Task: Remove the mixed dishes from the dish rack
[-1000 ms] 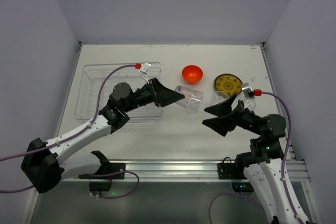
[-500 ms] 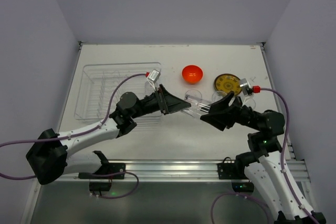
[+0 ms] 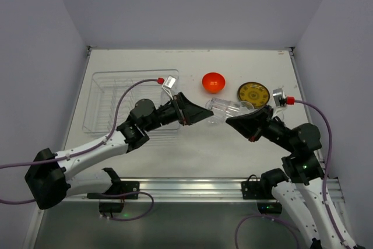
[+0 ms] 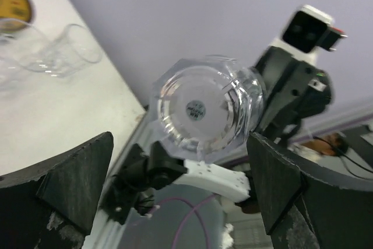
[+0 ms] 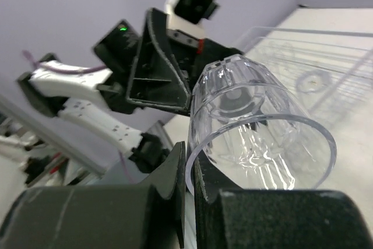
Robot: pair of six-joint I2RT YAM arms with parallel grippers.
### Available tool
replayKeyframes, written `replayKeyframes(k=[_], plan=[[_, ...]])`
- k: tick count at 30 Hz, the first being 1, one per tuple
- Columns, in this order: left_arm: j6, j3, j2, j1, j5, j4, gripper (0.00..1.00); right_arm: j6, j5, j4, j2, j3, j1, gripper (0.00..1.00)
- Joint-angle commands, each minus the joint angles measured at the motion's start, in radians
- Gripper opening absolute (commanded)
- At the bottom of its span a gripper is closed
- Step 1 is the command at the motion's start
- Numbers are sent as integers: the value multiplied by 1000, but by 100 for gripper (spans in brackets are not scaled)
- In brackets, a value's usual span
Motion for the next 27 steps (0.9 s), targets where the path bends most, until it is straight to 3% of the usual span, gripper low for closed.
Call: replayKeyframes(k=[1, 2, 6, 8, 15, 20, 27], plan=[[196, 79, -93, -2, -206, -297, 100, -180, 229, -385, 20, 142, 1, 0], [216, 89, -116, -2, -267, -411, 100, -225, 246, -446, 38, 191, 1, 0], [317, 82, -272, 0, -499, -546, 100, -304, 408, -789, 137, 311, 3, 0], [359, 100, -324, 0, -582, -662, 100, -356, 488, -881, 187, 378, 3, 0], [578, 256, -372, 0, -687, -963, 100, -392, 737, -1172, 406, 509, 3, 0], [656, 298, -384, 0, -756, -1155, 100, -370, 810, -1231, 561, 515, 29, 0], [702, 271, -430, 0, -789, -1225, 100, -326, 913, -1208, 707, 481, 81, 0]])
